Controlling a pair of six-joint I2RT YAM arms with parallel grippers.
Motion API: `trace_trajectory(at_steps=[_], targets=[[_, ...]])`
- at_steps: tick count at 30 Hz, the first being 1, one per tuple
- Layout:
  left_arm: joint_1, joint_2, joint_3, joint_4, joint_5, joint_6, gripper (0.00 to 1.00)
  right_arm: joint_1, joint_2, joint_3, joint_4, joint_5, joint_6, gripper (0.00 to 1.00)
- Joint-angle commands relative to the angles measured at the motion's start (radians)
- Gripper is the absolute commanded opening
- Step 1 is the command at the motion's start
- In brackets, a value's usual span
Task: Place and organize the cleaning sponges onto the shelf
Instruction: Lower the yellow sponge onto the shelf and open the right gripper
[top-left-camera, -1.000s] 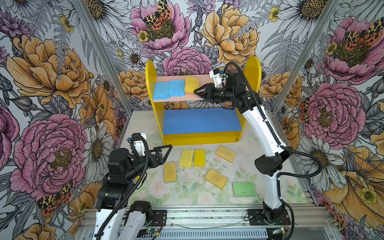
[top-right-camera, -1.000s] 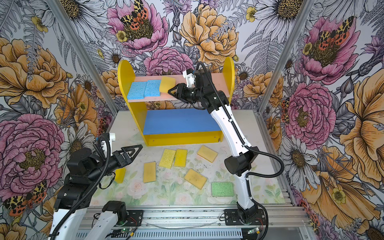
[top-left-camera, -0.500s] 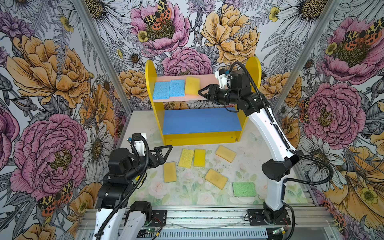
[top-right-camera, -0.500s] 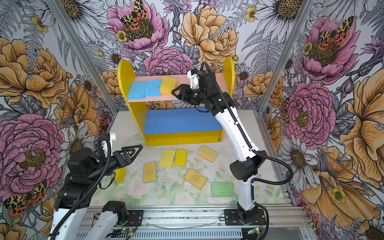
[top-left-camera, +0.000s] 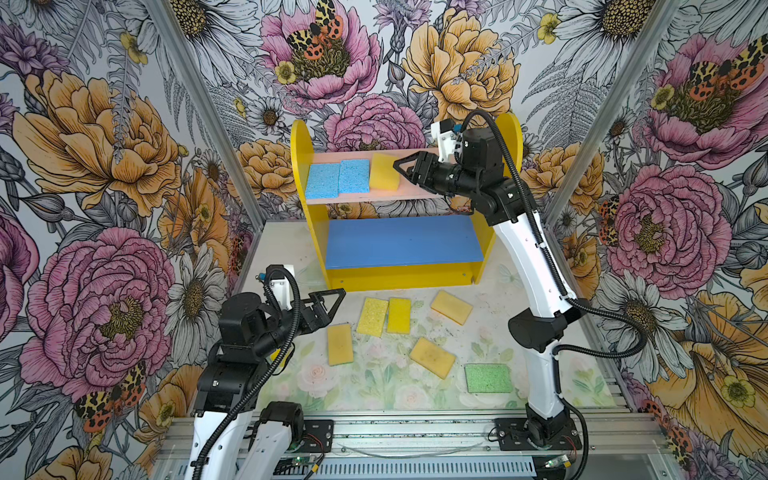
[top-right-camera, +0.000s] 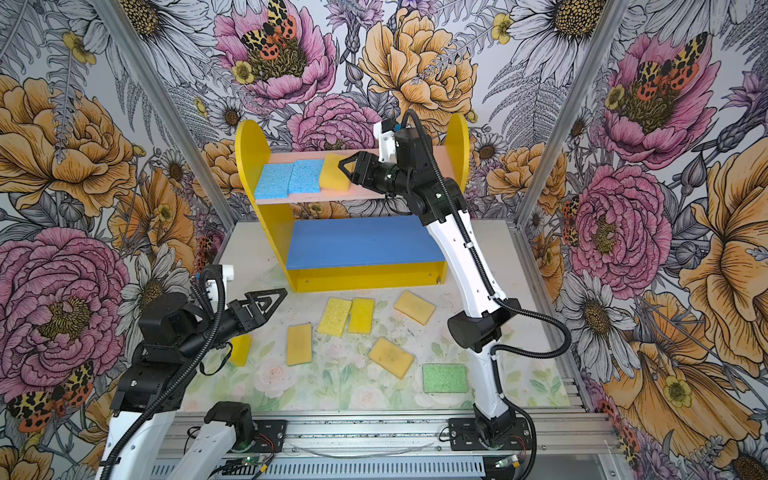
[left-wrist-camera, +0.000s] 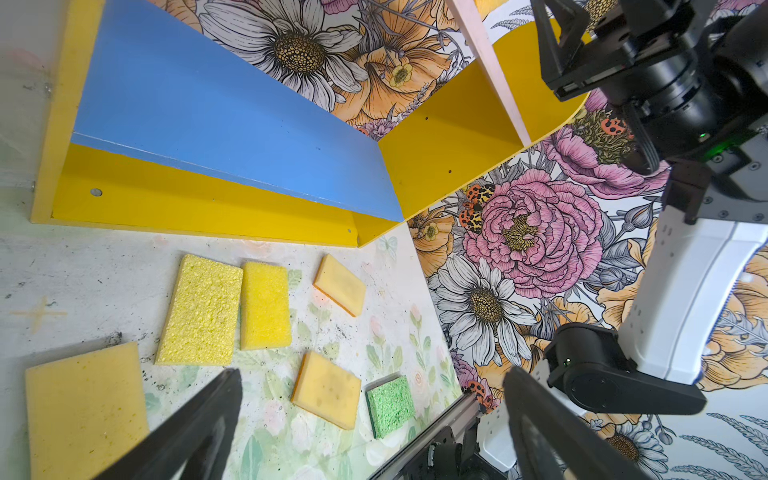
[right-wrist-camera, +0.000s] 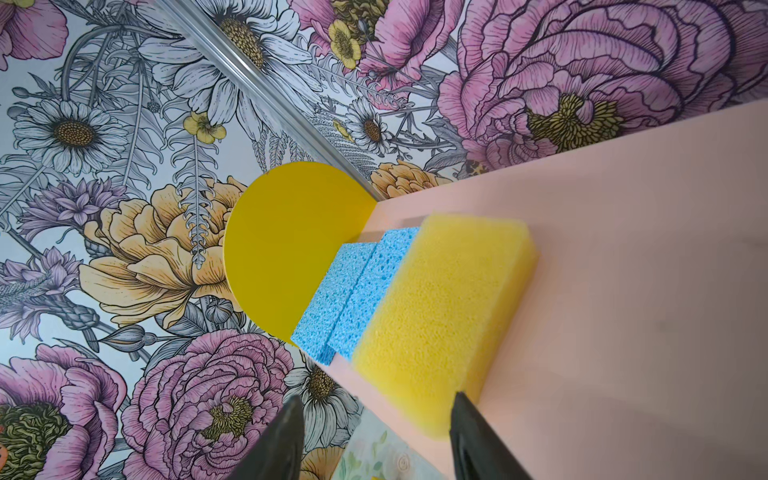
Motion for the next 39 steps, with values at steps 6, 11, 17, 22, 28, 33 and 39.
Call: trace_trajectory(at_steps=[6,11,17,22,28,33,39], targets=[[-0.005,0.014,0.025,-0.004,-0.024,0.022,0.99,-0.017,0.097,0.055,0.053,0.005,0.032,0.59],[-0.003,0.008,0.016,-0.004,-0.021,0.018,0.99,-0.024,0.128,0.054,0.129,-0.037,0.084,0.6],[0.002,0.01,0.024,-0.005,-0.022,0.012,0.99,-0.023,0.13,0.055,0.194,-0.049,0.098,0.6],[0.002,0.025,0.032,-0.004,-0.029,0.02,0.99,0.008,0.015,-0.015,0.192,0.032,-0.033,0.6],[0.005,0.031,0.023,0.007,-0.03,0.023,0.99,0.074,-0.121,-0.16,0.191,0.029,-0.131,0.6],[0.005,0.03,0.021,0.007,-0.026,0.024,0.99,0.14,-0.202,-0.265,0.191,0.051,-0.181,0.6],[0.003,0.019,0.02,0.008,-0.02,0.02,0.99,0.151,-0.181,-0.277,0.191,-0.026,-0.134,0.61]])
